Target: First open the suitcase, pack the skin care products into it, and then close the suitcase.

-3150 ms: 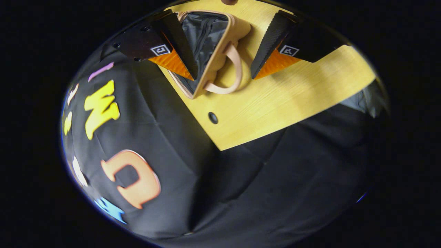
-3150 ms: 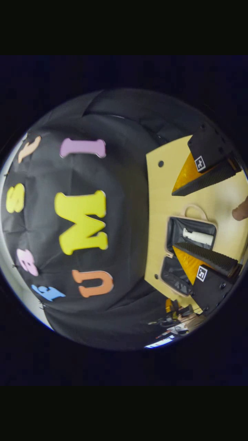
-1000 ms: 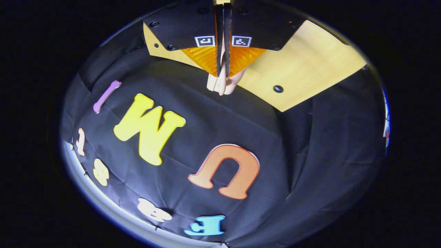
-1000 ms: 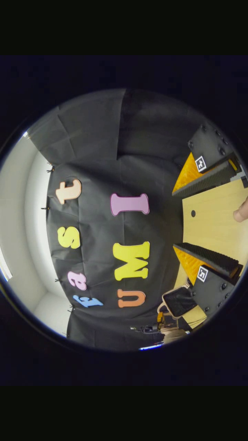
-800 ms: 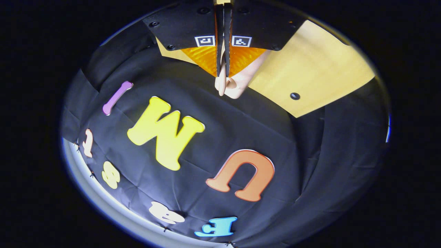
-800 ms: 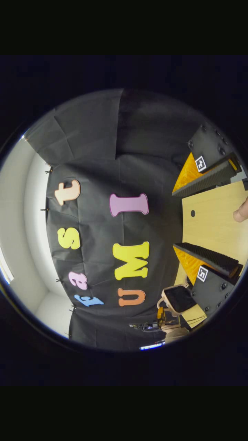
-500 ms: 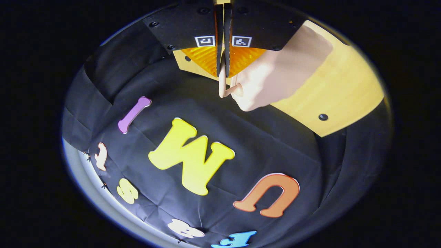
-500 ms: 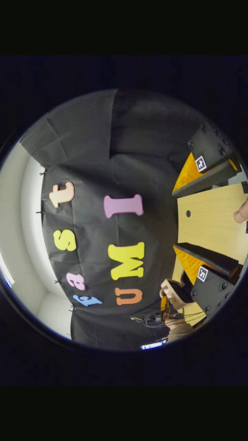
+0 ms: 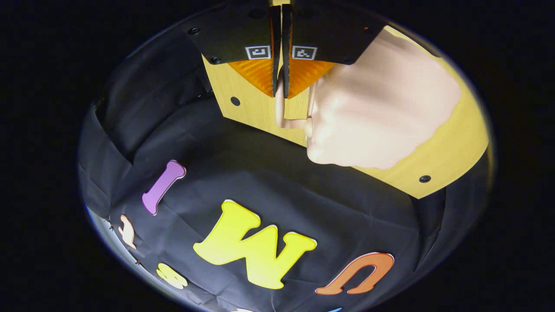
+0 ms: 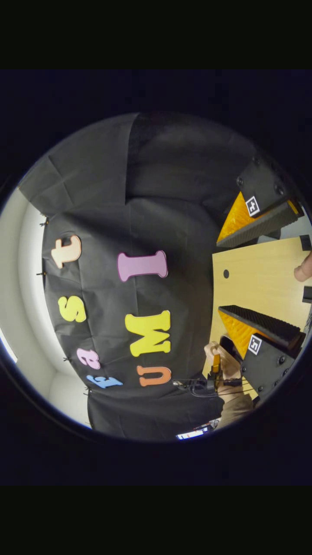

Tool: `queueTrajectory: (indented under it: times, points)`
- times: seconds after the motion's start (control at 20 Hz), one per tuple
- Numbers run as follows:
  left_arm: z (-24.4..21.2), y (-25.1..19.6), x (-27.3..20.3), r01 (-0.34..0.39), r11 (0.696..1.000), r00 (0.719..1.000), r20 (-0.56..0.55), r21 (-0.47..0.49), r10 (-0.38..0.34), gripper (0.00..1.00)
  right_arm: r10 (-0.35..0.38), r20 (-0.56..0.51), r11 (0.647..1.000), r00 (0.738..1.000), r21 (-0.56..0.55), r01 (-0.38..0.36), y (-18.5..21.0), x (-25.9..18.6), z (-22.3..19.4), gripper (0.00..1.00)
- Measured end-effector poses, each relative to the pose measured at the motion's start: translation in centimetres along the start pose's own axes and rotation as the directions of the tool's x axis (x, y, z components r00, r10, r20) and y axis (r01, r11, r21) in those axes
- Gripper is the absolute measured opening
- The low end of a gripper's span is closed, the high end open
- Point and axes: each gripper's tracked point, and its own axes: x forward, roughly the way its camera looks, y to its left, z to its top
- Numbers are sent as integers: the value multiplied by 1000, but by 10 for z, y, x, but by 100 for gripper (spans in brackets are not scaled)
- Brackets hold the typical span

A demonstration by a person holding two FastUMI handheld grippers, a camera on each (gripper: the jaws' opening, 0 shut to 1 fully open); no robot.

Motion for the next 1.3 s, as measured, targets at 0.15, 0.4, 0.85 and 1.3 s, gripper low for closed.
queueTrajectory:
  times: [0.15, 0.4, 0.85, 1.3]
  points:
    - [-39, 1, 16, -48, 999, 996, -79, 21, 50, 4, -14, -26, 1000, 1000, 22, 15, -13, 4, -9, 80]
    - [-78, 5, 21, -84, 993, 984, -149, 87, 96, 4, -28, -64, 998, 998, 55, 32, -23, 8, -24, 80]
    - [-70, -33, -23, -110, 990, 981, -150, 86, 122, 100, 17, -39, 1000, 999, 11, -17, 33, 20, -8, 80]
    - [64, -33, -186, -208, 936, 957, 259, 284, 134, 98, 101, 26, 993, 995, -68, -99, 160, 49, 14, 80]
